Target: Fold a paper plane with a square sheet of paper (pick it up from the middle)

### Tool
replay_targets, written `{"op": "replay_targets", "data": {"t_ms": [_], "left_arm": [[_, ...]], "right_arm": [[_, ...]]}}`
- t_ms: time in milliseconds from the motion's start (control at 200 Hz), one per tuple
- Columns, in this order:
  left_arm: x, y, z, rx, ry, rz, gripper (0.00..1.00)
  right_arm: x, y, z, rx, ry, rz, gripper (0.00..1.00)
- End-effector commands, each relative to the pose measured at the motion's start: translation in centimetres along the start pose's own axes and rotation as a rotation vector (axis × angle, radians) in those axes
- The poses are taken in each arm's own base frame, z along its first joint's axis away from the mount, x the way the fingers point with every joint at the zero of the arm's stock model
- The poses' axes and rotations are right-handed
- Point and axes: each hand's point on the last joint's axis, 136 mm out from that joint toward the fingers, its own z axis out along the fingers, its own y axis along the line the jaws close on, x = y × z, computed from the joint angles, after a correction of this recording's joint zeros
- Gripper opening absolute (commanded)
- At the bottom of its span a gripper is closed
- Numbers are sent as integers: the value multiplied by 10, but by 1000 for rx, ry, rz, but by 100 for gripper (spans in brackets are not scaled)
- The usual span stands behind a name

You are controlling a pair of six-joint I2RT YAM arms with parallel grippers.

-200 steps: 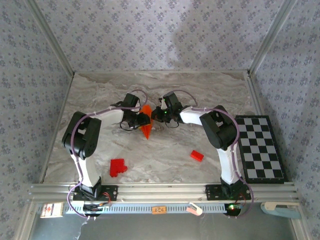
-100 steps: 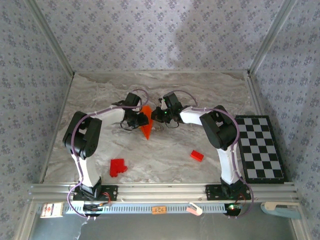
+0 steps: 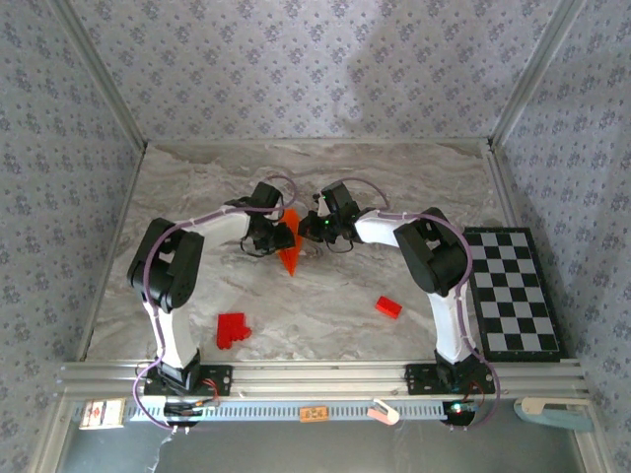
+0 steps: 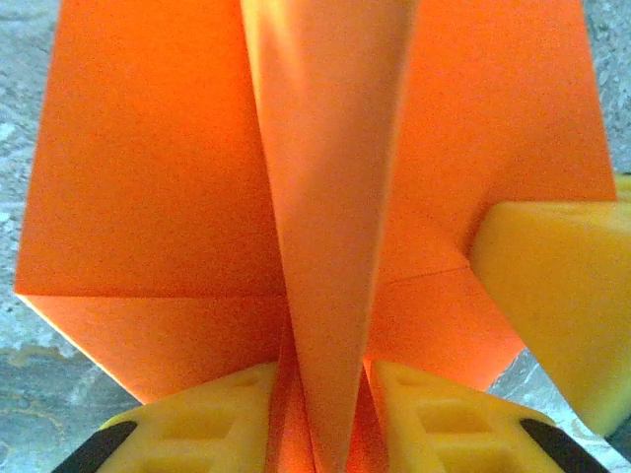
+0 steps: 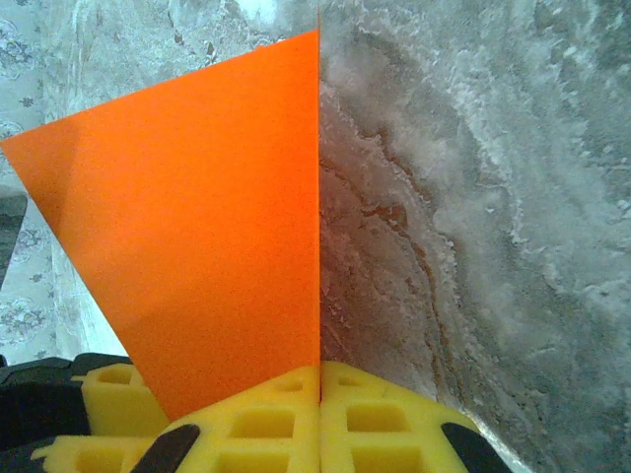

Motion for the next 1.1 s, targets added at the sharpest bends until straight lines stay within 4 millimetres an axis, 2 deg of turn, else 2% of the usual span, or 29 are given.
{"op": "replay_targets", "data": {"t_ms": [0, 240, 325, 380, 530, 625, 635, 660, 740, 875, 1009, 1099], "left_arm": [[2, -2, -2, -13, 21, 10, 28], [-2, -7, -6, -4, 14, 9, 15], [-4, -8, -9, -6, 1, 16, 12], [-8, -9, -13, -16, -11, 25, 10], [-20, -7, -20, -67, -40, 68, 9], [-30, -7, -24, -105, -55, 97, 9], [-31, -7, -24, -109, -56, 98, 9], [-34, -8, -23, -117, -57, 105, 9], [-45, -10, -22, -143, -65, 122, 8], [-65, -13, -20, -207, -73, 143, 8], [-83, -15, -13, -258, -84, 153, 8], [-88, -18, -5, -275, -75, 156, 8]], "right_arm": [[-7, 19, -12, -20, -21, -19, 8], [-11, 22, -17, -16, -34, -23, 13], [-14, 25, -24, -9, -46, -33, 19], [-17, 26, -31, 8, -59, -46, 28], [-30, 18, -67, 113, -150, -99, 56], [-43, 10, -101, 172, -251, -118, 66], [-38, 1, -103, 190, -248, -111, 67], [-39, -5, -112, 209, -271, -110, 69], [-45, -15, -137, 254, -334, -95, 74], [-49, -28, -174, 362, -424, -174, 83], [-45, -38, -195, 430, -464, -206, 90], [-41, -42, -202, 452, -474, -216, 90]]}}
